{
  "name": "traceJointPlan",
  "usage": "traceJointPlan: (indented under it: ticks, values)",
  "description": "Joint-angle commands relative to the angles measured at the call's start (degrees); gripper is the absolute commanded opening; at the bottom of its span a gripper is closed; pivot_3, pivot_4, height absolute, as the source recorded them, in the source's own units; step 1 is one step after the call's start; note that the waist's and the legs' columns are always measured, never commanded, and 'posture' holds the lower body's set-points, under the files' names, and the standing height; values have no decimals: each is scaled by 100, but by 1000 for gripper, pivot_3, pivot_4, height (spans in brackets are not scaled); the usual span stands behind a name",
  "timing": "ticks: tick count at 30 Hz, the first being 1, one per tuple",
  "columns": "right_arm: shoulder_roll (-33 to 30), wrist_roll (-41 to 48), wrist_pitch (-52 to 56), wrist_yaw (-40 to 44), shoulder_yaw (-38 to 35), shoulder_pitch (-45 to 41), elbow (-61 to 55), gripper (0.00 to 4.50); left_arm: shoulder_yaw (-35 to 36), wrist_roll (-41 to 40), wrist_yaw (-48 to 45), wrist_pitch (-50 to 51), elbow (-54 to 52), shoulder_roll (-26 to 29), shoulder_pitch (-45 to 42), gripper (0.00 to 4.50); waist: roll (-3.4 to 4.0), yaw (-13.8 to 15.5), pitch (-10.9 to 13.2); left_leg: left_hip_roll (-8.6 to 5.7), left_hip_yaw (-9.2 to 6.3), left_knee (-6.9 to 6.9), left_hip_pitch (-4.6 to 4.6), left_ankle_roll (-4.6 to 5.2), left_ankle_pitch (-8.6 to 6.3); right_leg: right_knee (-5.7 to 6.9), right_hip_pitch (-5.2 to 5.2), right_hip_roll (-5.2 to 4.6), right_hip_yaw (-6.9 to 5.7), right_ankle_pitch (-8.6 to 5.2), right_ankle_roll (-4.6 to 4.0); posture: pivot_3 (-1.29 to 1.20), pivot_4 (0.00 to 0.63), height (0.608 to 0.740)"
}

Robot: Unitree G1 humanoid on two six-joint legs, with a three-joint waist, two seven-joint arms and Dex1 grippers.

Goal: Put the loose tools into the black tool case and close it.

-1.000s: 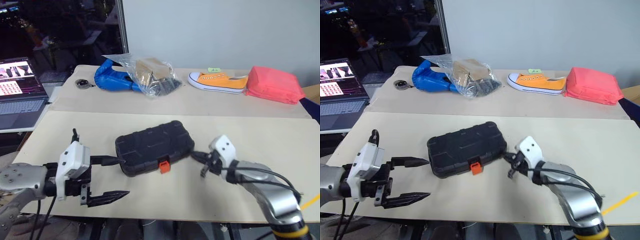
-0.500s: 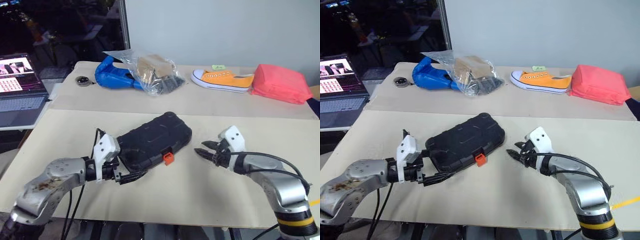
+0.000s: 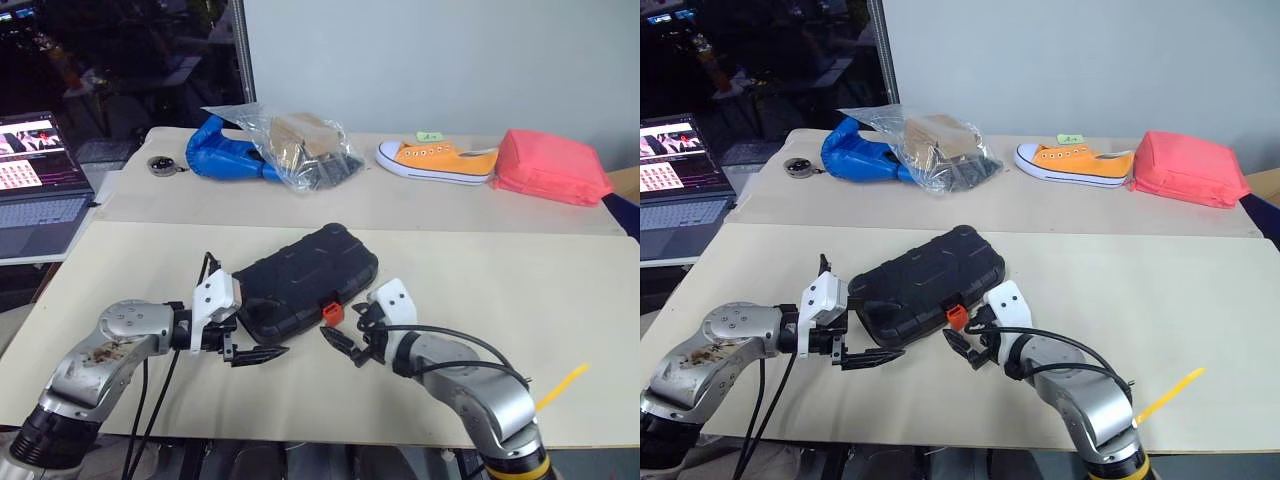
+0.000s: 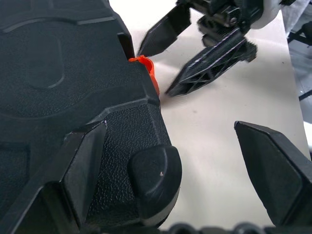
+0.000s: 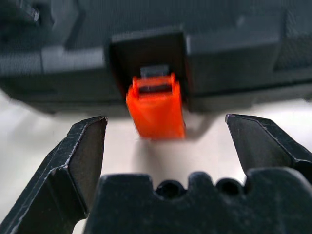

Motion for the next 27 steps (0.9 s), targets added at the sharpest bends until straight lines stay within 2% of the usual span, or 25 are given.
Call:
traceJointPlan:
  ticks: [1, 3, 4, 10, 12, 27]
  values:
    - [134, -55, 59, -187, 68, 6, -133, 4493, -51, 81, -80, 137, 65, 86, -40, 4500, 0, 0, 0, 0, 0, 0, -1, 0, 0, 0, 0, -1, 0, 0, 0, 0, 150, 740]
    - [164, -70, 85, -224, 119, 72, -151, 3991, -39, 75, -105, 159, 49, 93, -51, 4500, 0, -5, 0, 0, 0, 0, -2, 0, 0, -1, 0, -1, 0, 0, 0, 0, 150, 740]
    - [181, -47, 109, -220, 124, 89, -159, 3891, -31, 72, -114, 177, 45, 97, -63, 4500, 0, -10, 0, 0, 0, 0, -1, 0, 0, -1, 0, 0, 0, 0, 0, 0, 150, 740]
    - [104, -56, 123, -149, 201, 30, -124, 1770, 21, 80, -156, 216, 23, 133, -58, 4500, 0, -59, 0, 0, -2, 0, 1, 0, 0, 1, 2, 0, 0, 0, 1, 0, 150, 740]
    - [49, -89, 52, -109, 236, -19, -105, 1272, 34, 76, -141, 235, 7, 138, -53, 4500, 0, -62, 0, 0, -2, 0, 2, 0, 0, 1, 2, 0, -1, 0, 1, 0, 150, 740]
    - [-685, -296, -322, 329, 446, -184, -578, 1259, 50, 94, -42, 252, -58, 93, 65, 4500, -1, -64, 0, 0, -2, 0, 0, 0, 0, 1, 0, 1, 0, 0, 1, 0, 150, 740]
